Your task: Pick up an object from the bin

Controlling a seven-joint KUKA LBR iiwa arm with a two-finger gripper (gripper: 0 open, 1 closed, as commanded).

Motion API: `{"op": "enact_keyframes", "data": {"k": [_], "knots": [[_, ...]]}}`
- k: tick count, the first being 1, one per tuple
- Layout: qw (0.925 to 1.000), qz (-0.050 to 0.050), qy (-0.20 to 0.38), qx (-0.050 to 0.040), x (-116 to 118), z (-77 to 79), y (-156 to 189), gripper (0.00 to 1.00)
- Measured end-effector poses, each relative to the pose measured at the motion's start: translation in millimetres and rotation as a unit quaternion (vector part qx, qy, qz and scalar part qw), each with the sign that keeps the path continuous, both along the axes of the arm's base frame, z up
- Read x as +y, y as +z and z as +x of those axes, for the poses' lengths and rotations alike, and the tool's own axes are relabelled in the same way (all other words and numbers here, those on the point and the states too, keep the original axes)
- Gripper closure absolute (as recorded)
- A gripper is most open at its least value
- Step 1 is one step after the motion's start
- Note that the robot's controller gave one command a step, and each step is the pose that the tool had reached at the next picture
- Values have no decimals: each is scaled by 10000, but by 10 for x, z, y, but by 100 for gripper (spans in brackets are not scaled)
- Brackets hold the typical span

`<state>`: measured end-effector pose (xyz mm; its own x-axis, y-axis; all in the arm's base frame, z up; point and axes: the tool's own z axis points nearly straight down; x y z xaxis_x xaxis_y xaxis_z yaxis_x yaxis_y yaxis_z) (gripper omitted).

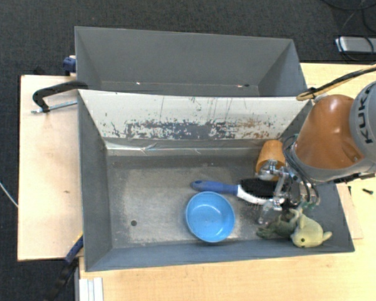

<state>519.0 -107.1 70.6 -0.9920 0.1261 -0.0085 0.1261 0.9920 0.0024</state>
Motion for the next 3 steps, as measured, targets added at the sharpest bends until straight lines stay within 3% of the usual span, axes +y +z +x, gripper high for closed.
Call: {"op": "enact_keyframes", "data": {"k": [1, 2, 3], "knots": [[10000, -13, 9, -23, -4, 13, 34, 100], [10000, -16, -36, -18, -60, -22, 1162, 100], [10000, -24, 73, -21, -222, 119, 1801, 100]]}}
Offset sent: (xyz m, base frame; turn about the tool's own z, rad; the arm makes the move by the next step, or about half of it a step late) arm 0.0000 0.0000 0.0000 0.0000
